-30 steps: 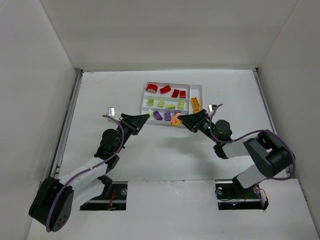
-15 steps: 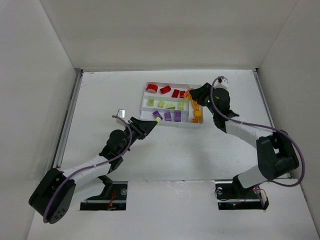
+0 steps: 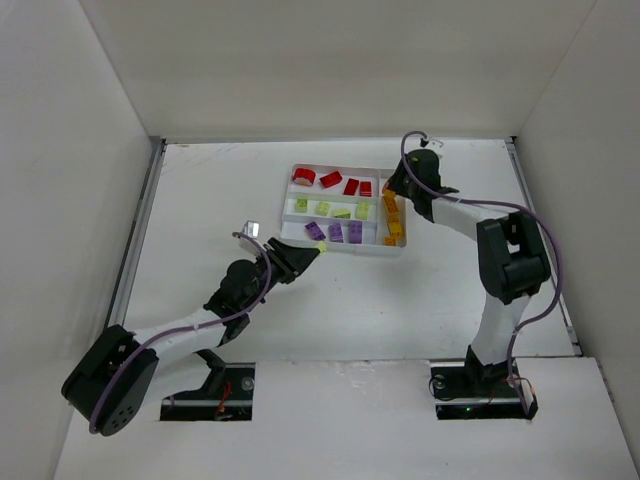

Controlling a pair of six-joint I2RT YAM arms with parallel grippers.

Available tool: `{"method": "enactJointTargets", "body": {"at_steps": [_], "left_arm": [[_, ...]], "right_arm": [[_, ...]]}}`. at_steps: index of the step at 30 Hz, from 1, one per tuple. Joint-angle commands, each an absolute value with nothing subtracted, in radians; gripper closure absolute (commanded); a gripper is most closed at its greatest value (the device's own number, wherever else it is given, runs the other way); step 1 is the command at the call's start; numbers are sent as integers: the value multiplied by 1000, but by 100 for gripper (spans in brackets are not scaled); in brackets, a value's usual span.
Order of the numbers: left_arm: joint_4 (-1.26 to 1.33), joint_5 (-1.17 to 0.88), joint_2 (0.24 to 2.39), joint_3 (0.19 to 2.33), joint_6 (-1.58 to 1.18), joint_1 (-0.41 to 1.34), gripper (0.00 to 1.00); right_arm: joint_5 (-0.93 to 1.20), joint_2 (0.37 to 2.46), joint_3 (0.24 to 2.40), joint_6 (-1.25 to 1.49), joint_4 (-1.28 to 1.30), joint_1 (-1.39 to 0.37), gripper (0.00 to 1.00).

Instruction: Sort the legos into containers by color

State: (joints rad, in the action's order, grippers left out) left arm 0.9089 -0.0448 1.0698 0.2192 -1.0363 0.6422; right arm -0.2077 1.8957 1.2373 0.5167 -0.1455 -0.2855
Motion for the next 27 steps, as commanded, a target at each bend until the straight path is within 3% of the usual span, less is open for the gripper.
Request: {"method": "enactJointTargets", "body": {"at_steps": [1, 13, 15, 27], "left_arm": [[995, -41, 1086, 209, -1014, 651, 81], [966, -46, 1085, 242, -1003, 622, 82], [945, -45, 1083, 258, -999, 613, 82], [698, 80, 1239, 520, -959, 567, 82]], "right_arm": [[-236, 1931, 1353, 489, -117, -275, 55], [-206, 2005, 1441, 551, -87, -260, 42], [-212, 1941, 1378, 560, -115, -265, 37], [-270, 1396, 772, 653, -351, -364, 36]]}}
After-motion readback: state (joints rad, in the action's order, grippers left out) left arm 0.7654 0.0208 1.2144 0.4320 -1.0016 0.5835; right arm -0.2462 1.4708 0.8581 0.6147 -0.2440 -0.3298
